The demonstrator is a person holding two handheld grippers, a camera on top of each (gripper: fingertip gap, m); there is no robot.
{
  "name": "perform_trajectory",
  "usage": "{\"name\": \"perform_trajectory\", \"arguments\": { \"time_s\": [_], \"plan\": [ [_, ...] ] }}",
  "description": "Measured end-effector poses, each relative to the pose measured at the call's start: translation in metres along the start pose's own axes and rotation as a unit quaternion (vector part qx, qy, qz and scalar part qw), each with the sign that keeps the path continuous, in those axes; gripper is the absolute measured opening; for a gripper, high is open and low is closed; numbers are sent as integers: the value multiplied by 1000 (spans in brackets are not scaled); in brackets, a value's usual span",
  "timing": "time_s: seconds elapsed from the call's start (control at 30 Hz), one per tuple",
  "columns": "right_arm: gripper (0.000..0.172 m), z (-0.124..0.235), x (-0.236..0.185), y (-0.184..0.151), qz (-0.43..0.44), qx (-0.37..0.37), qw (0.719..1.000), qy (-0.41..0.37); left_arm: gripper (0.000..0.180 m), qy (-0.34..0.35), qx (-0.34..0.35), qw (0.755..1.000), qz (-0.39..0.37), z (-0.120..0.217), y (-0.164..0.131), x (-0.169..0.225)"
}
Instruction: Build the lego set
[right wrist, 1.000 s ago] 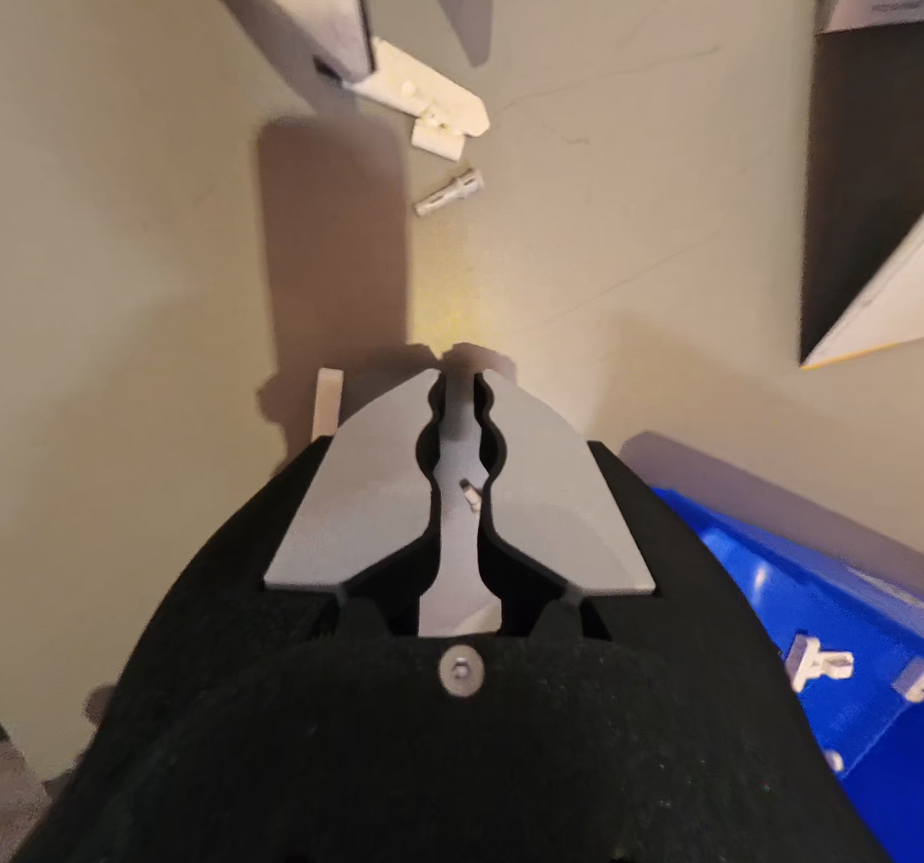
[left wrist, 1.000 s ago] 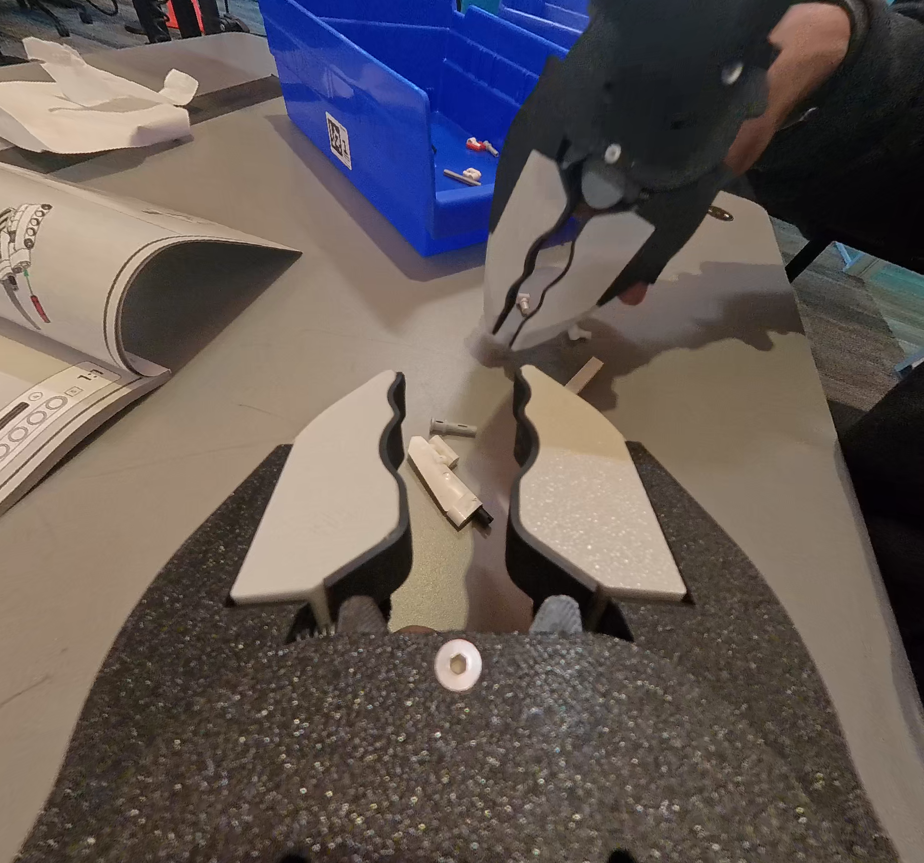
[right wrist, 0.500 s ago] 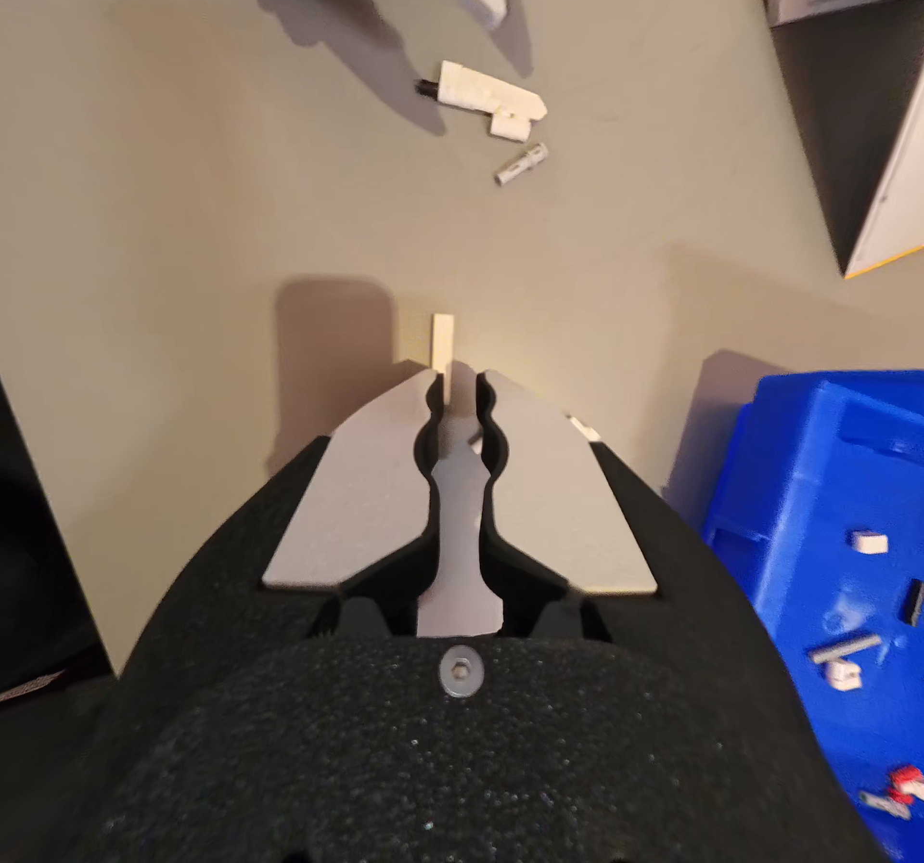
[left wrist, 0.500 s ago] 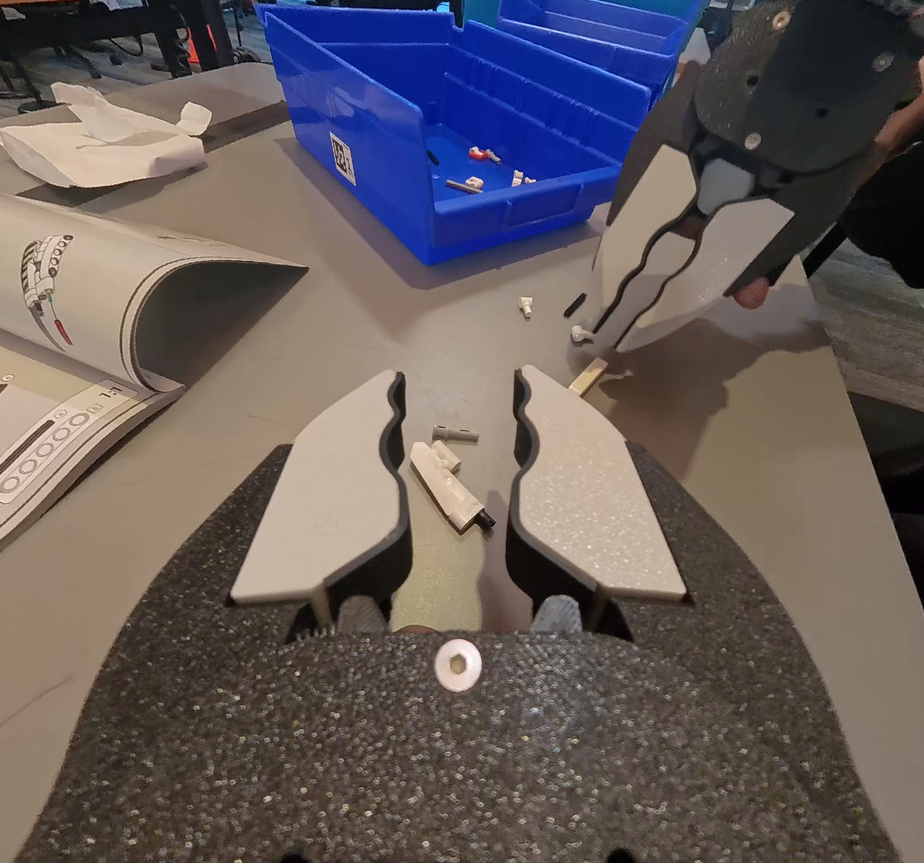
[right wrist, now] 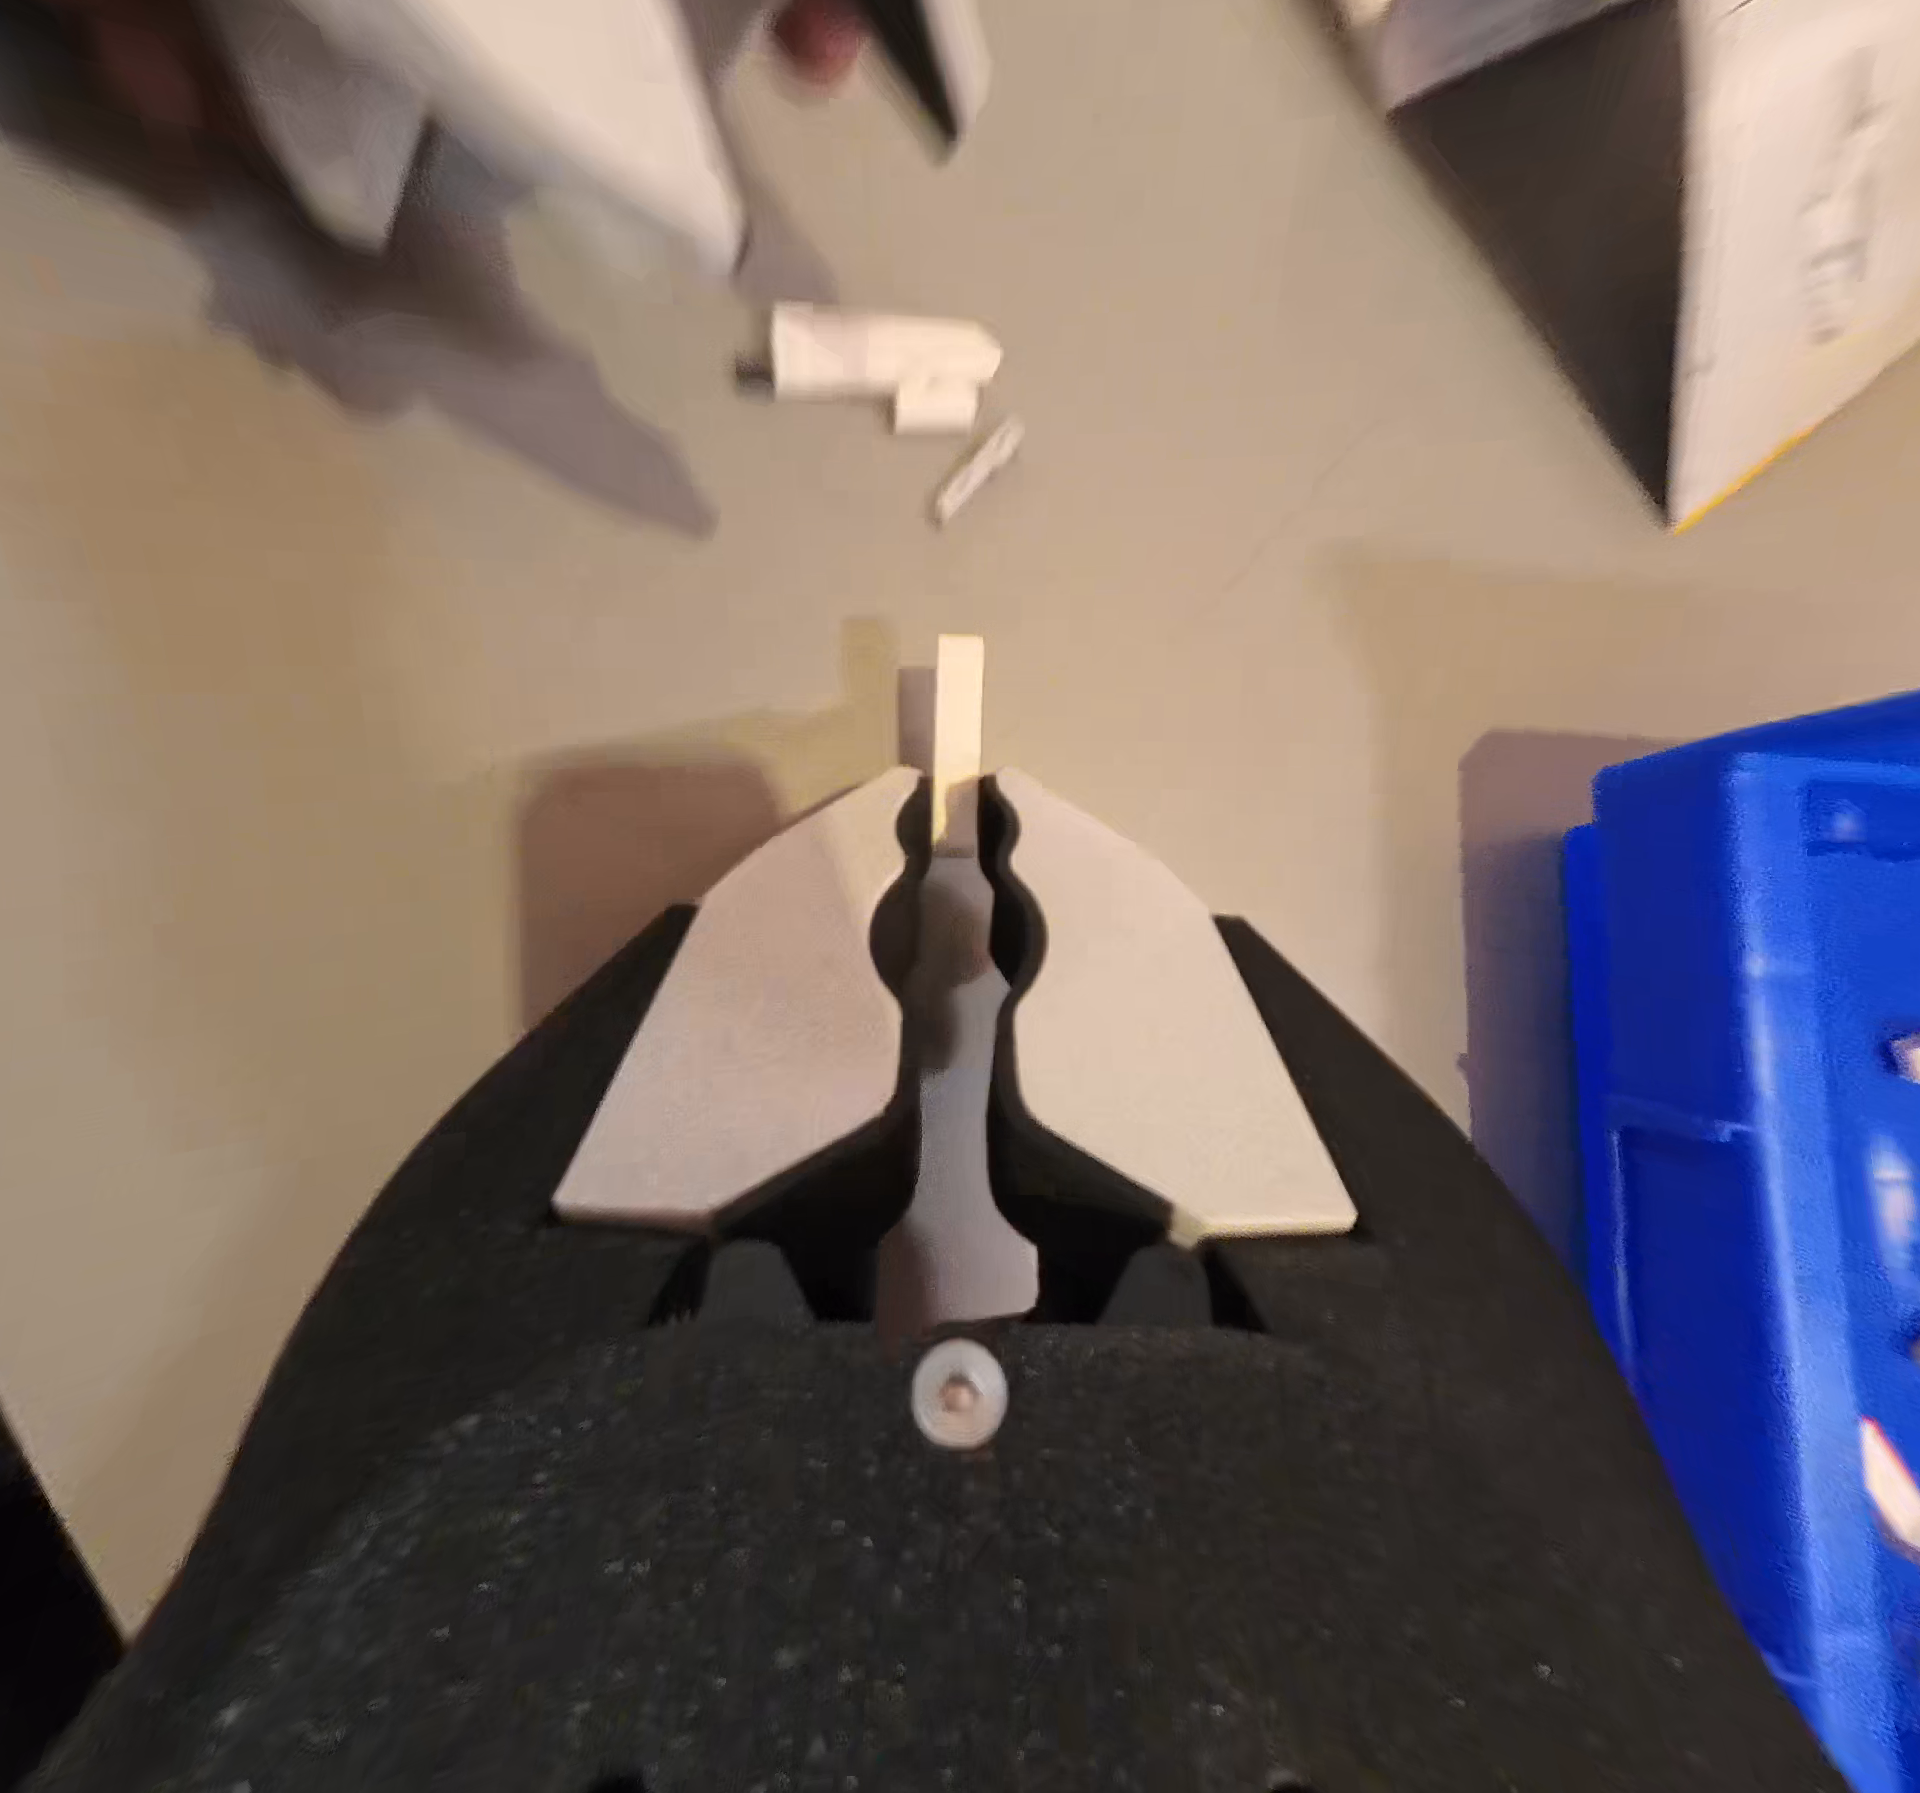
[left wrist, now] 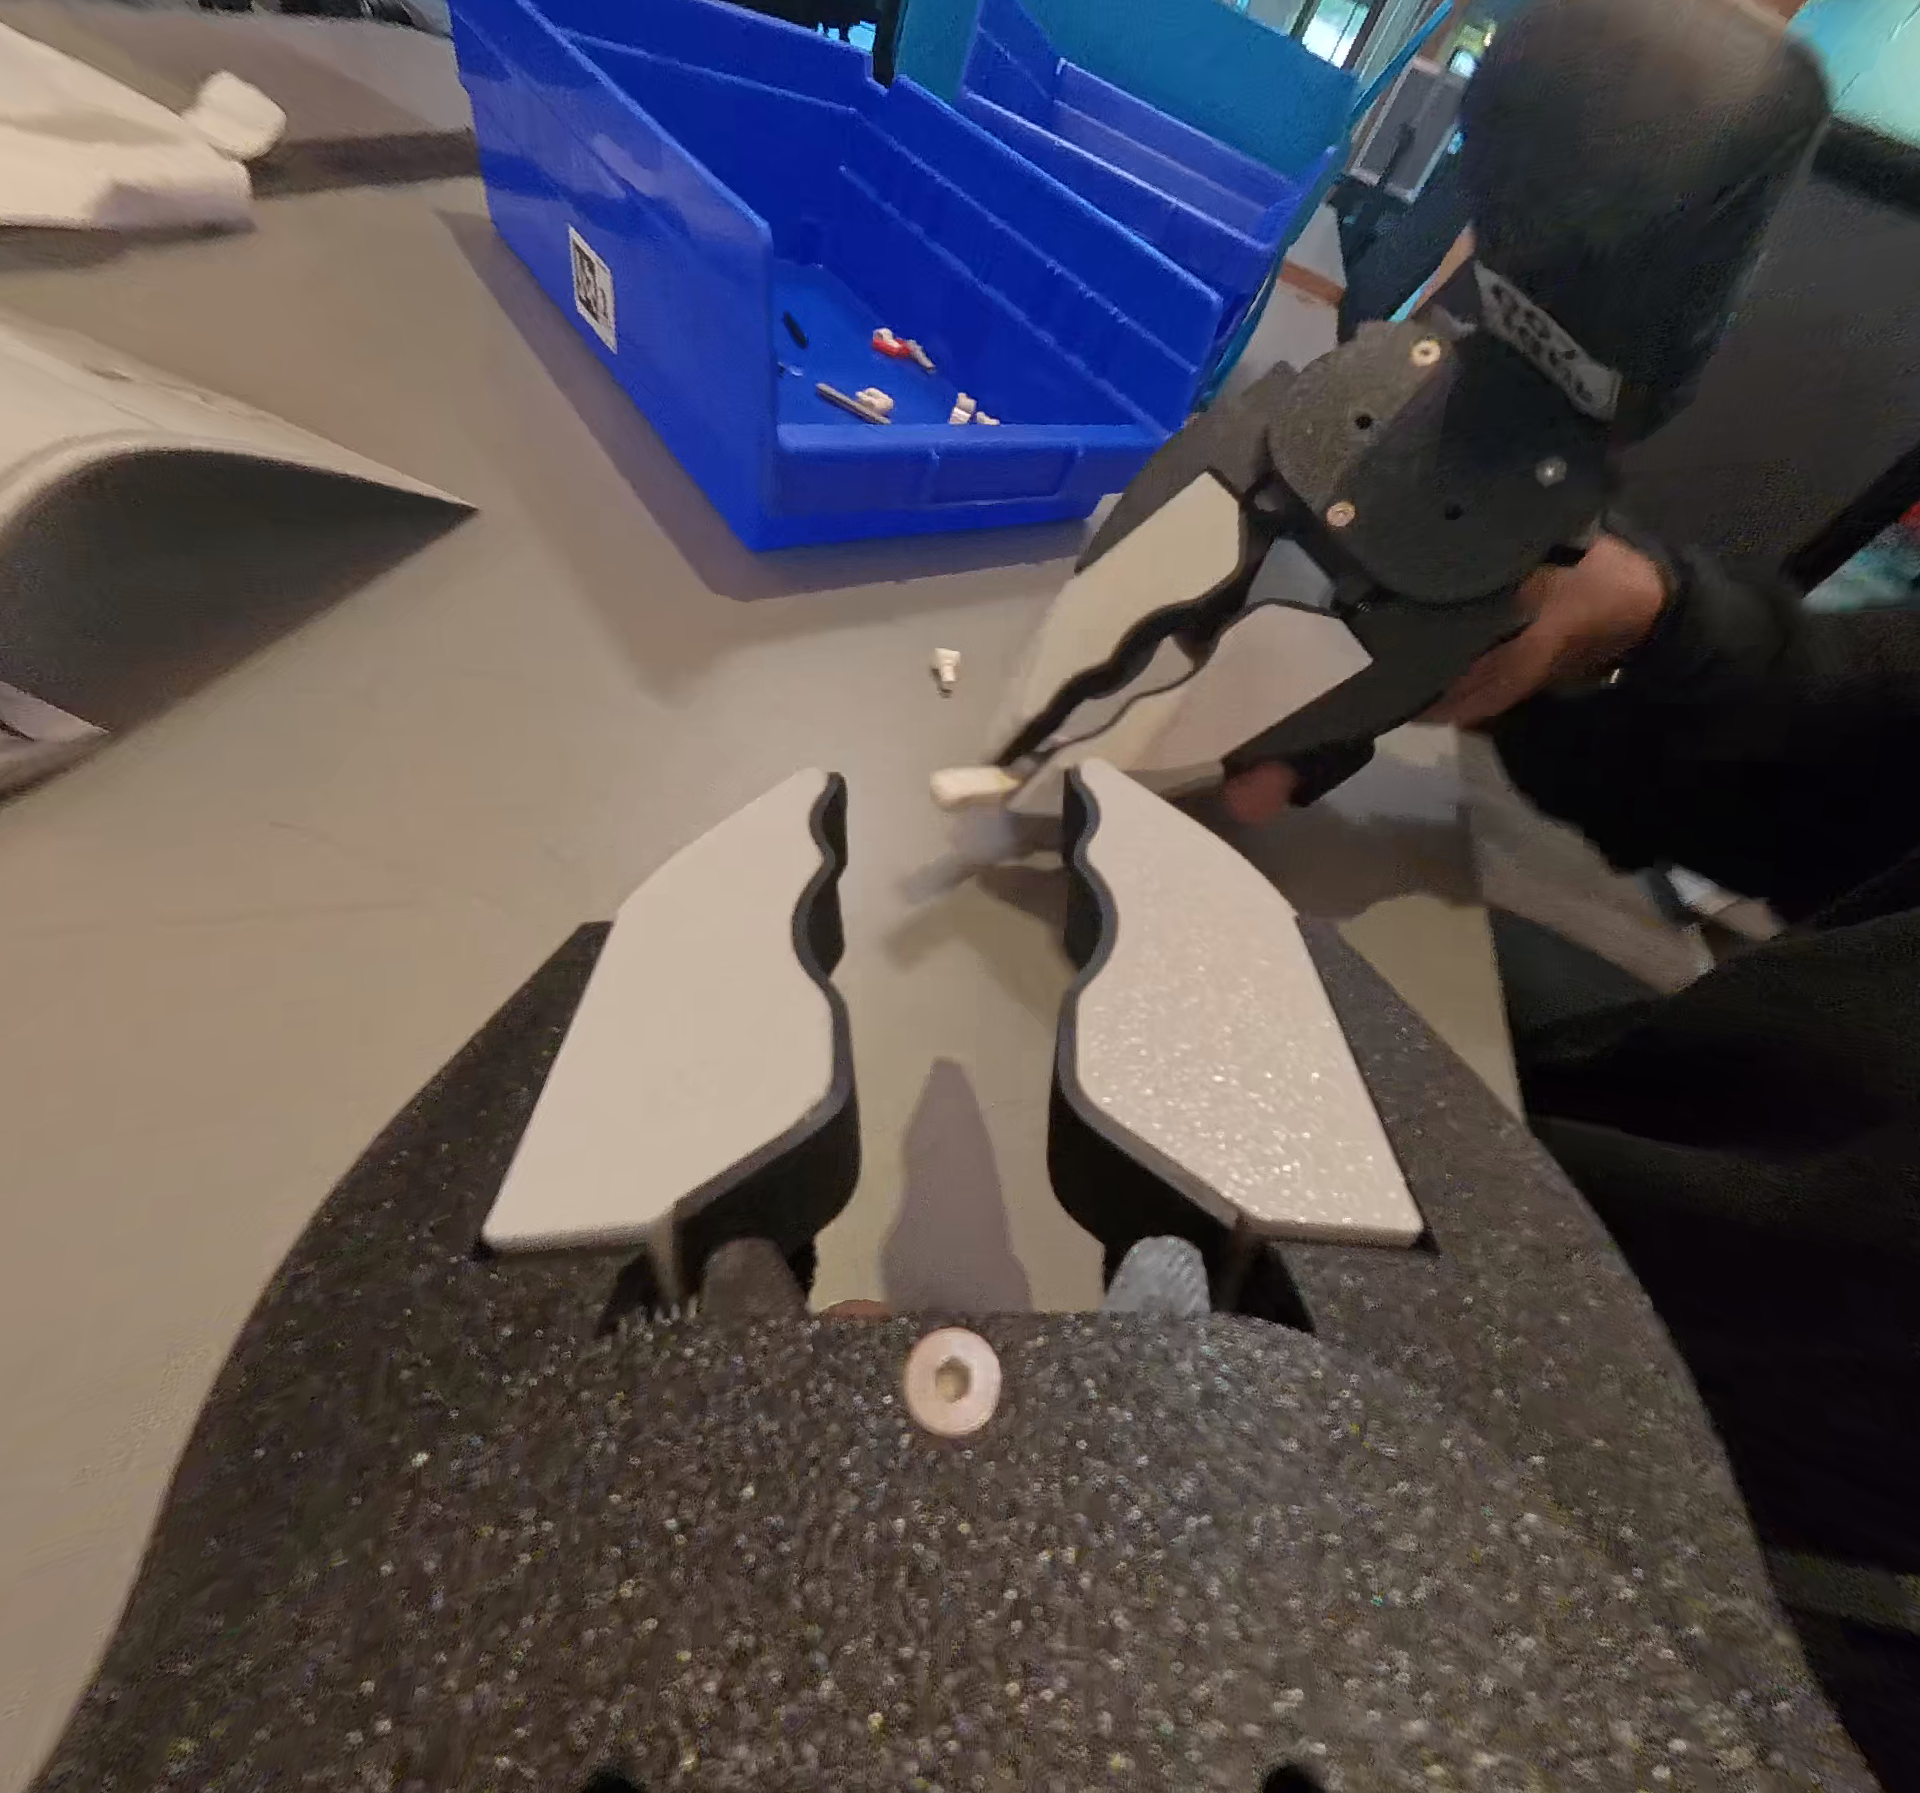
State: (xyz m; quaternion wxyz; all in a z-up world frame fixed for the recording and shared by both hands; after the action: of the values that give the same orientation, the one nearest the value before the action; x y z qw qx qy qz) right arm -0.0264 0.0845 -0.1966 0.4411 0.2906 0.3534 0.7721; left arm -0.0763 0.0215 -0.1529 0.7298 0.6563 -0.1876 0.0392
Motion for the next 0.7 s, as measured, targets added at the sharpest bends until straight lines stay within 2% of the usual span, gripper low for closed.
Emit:
{"name": "perform_trajectory", "arguments": {
  "time_s": [0.13, 0.23, 0.4, 0.5, 0.7],
  "plan": [
    [8, -1, 0, 34, -77, 134, 985, -75, 37, 15, 18, 996, 84, -2, 0, 4],
    [8, -5, -8, 46, -98, 188, 972, -103, 35, 26, 43, 991, 127, -1, 4, 3],
    [8, -9, -23, 56, -90, 226, 960, -139, 32, 33, 49, 988, 142, 0, 3, 4],
    [8, -8, -29, 61, -76, 241, 955, -157, 20, 36, 55, 987, 144, 0, 1, 5],
    [8, -3, -32, 63, -80, 259, 945, -186, 13, 29, 62, 988, 137, -2, 0, 10]
  ]
}}
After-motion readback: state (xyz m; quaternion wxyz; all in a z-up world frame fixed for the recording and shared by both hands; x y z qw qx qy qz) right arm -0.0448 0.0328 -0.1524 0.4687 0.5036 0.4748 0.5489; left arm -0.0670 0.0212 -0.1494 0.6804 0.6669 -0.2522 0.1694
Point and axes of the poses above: each gripper's, where its closed fingertips meet, z back along the fingers, y out of its top, x = y × z across the jaws, the point moved 2 cm from there along z, back along the fingers, and after that the axes turned 12 degrees about x, right-handed, at the moved point
